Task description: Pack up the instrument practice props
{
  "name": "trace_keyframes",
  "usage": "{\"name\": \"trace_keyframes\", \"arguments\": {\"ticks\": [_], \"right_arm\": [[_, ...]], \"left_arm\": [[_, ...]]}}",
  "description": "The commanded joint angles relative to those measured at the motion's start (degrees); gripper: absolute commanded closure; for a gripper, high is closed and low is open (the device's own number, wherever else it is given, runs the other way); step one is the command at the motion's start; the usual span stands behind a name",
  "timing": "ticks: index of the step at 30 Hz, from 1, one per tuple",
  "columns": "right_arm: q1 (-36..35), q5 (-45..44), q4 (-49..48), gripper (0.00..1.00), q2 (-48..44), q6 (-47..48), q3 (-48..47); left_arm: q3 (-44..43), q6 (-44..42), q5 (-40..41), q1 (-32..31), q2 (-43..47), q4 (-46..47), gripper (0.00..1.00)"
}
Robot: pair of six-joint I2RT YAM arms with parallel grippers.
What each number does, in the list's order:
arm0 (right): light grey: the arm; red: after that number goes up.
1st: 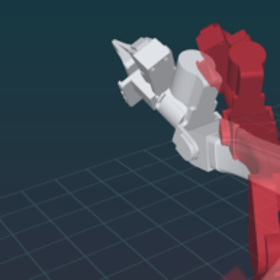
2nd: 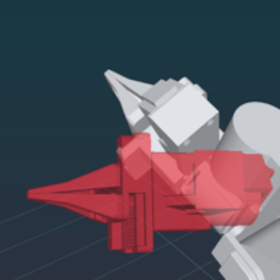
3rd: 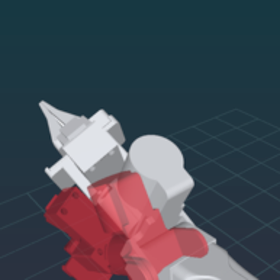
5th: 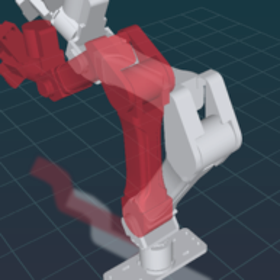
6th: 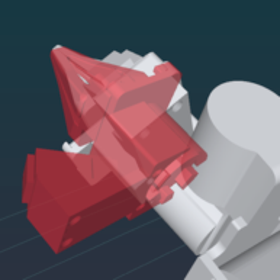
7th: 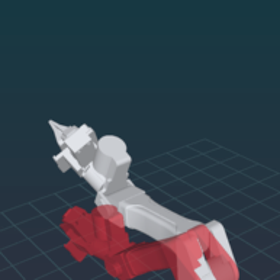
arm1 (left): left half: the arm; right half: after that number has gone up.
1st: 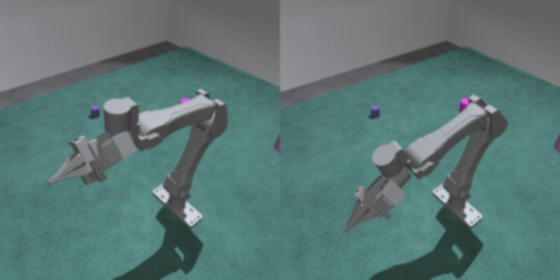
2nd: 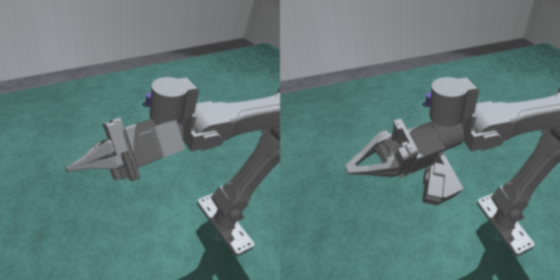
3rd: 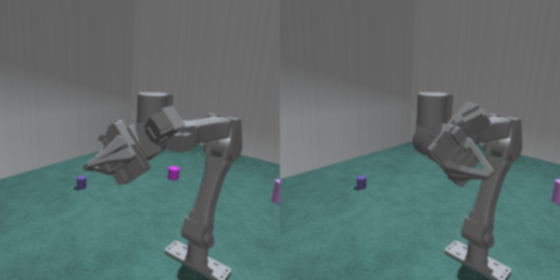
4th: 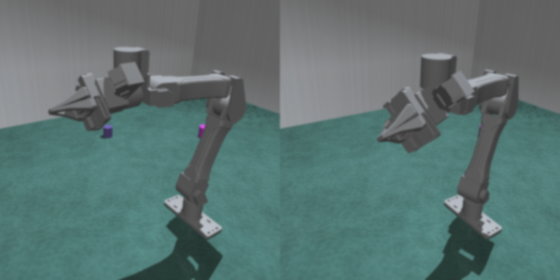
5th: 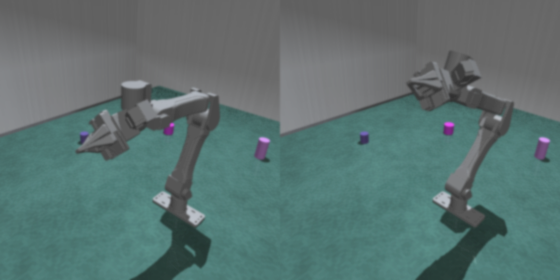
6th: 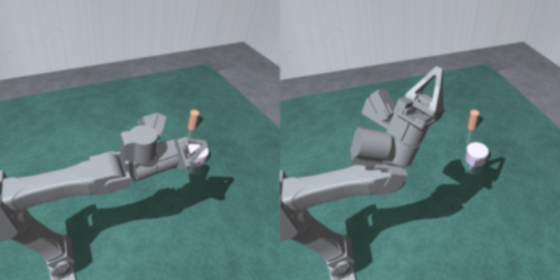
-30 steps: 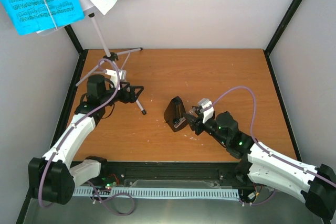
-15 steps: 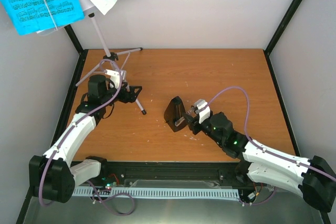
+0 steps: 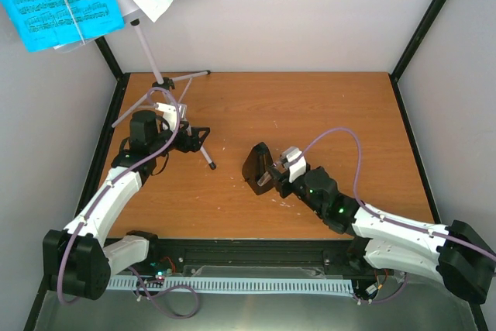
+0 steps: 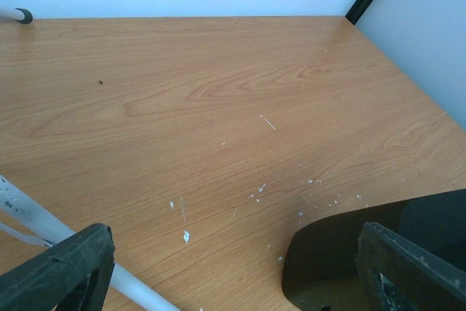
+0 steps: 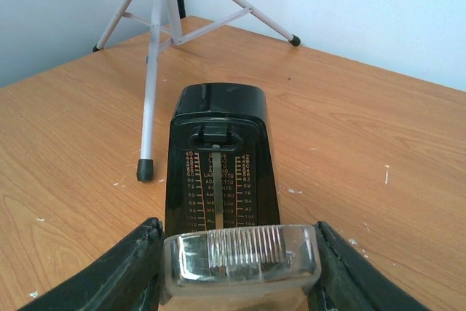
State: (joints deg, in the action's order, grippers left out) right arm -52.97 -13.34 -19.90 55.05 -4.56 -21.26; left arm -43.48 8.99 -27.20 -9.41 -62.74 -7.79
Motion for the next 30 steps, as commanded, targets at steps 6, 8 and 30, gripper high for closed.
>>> {"name": "trace_keyframes", "arguments": {"ticks": [6, 8, 30], "right_arm": [[-3.4, -6.37, -2.47, 0.65, 0.22, 1.76, 0.4], [-4.1, -7.74, -2.3, 0.66, 0.06, 1.66, 0.13], [-8.73, -16.31, -2.25, 0.66, 3.52, -1.89, -2.92]], "left_arm": [[-1.0, -1.22, -1.0, 0.18, -0.13, -0.29, 0.09], [-1.0, -1.18, -0.94, 0.18, -0.03, -0.29, 0.09], [-1.02, -1.17, -1.18, 0.14, -0.07, -0.32, 0.09]]}}
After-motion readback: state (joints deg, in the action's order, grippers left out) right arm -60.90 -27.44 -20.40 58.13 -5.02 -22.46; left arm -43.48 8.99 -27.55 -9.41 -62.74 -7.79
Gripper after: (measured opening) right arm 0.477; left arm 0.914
